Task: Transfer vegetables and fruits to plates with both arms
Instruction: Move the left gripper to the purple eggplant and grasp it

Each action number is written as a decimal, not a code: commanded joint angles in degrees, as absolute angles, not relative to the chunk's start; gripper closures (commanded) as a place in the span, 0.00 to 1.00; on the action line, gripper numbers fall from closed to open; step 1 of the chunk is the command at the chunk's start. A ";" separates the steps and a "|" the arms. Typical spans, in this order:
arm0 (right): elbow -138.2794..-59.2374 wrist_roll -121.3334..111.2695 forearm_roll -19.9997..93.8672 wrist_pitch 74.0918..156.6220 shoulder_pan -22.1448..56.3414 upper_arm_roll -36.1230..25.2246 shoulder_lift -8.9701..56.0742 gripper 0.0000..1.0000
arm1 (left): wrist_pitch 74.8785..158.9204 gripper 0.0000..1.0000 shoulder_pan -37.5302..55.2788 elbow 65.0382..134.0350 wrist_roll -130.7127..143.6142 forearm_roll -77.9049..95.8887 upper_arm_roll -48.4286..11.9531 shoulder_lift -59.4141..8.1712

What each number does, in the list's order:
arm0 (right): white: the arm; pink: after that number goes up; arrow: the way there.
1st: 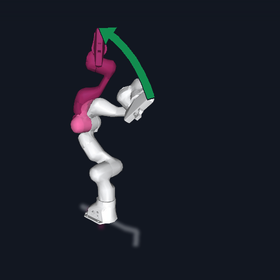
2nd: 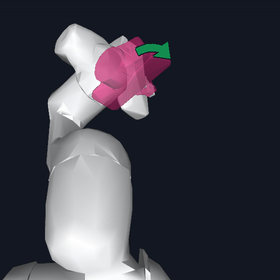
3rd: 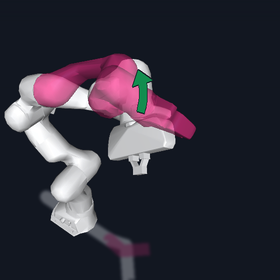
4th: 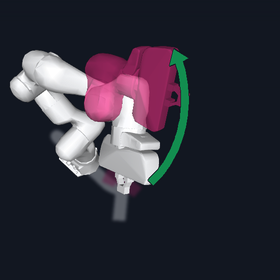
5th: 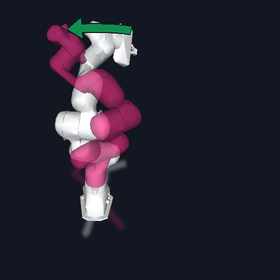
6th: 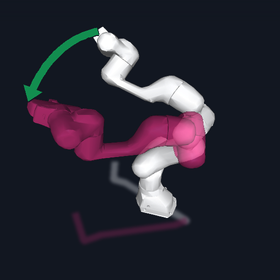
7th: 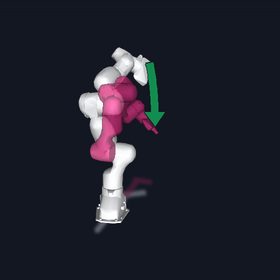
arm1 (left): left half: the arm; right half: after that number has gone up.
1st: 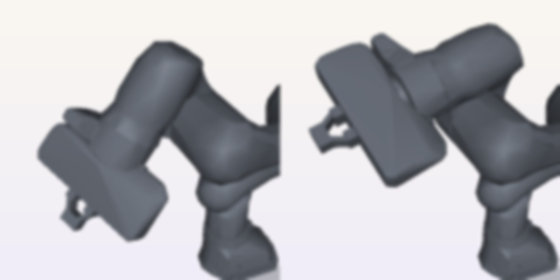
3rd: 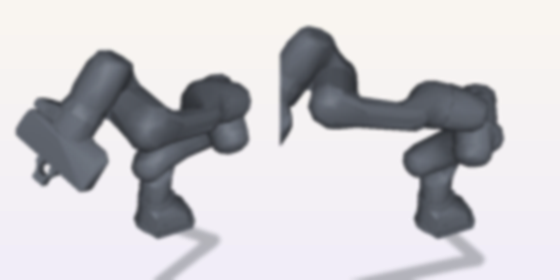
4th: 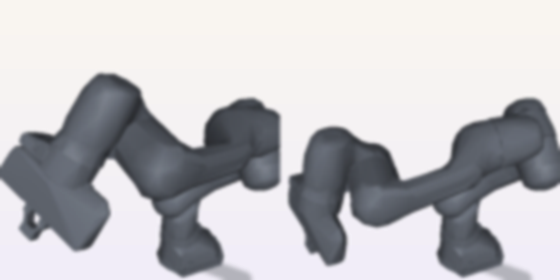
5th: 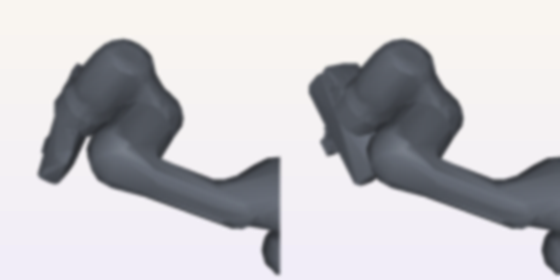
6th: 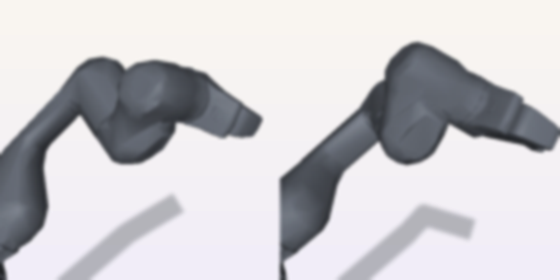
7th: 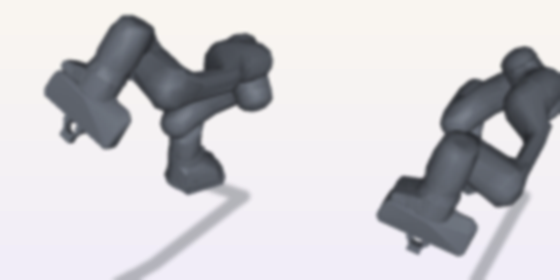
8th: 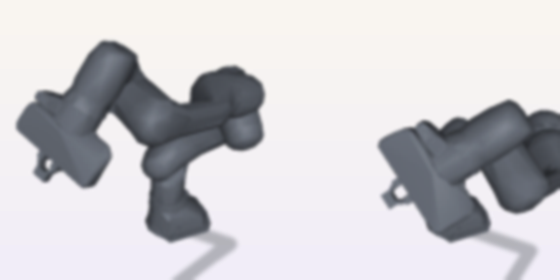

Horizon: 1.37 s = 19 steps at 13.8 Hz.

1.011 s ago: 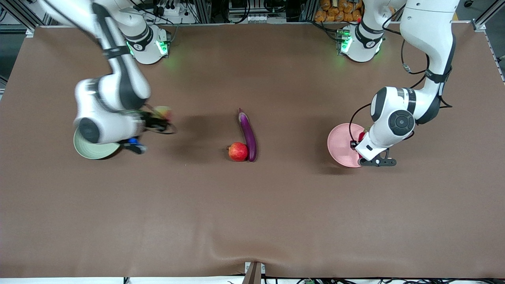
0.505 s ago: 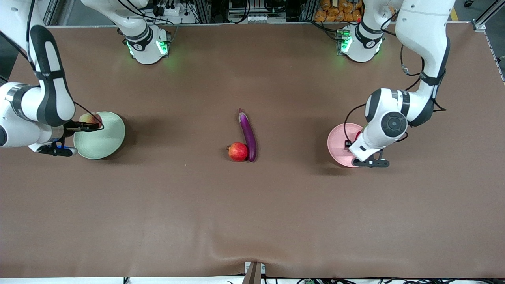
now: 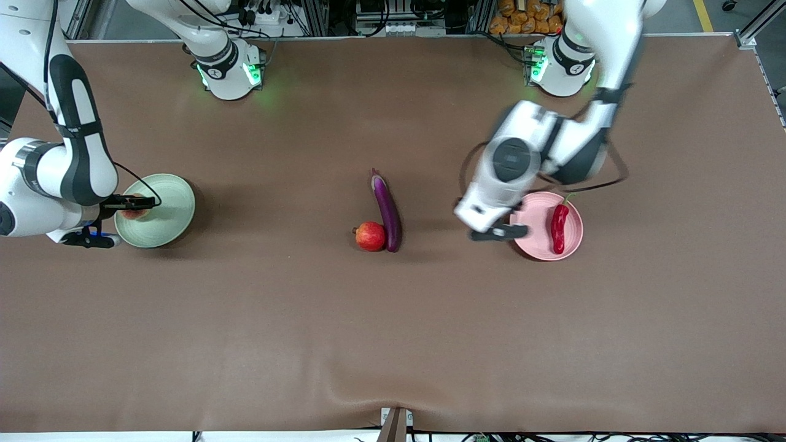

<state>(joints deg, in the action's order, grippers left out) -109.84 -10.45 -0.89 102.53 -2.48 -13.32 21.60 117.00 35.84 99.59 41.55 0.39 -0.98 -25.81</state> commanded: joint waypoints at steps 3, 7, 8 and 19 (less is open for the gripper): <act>-101.78 -10.81 2.98 92.11 -2.02 -12.39 21.27 0.00 | 117.24 0.00 46.74 87.11 62.01 3.16 -2.55 -39.18; -100.82 -10.64 3.78 90.89 -1.76 -12.39 21.01 0.00 | 124.96 0.00 51.24 87.10 67.23 8.08 -2.55 -40.34; -99.24 -10.63 3.87 88.79 -1.67 -12.39 21.18 0.00 | 127.07 0.00 51.24 86.93 68.98 8.00 -2.46 -41.21; -92.46 4.54 14.83 78.14 3.86 -12.39 21.01 0.00 | 135.97 0.73 51.15 86.66 69.87 2.03 -1.15 -47.55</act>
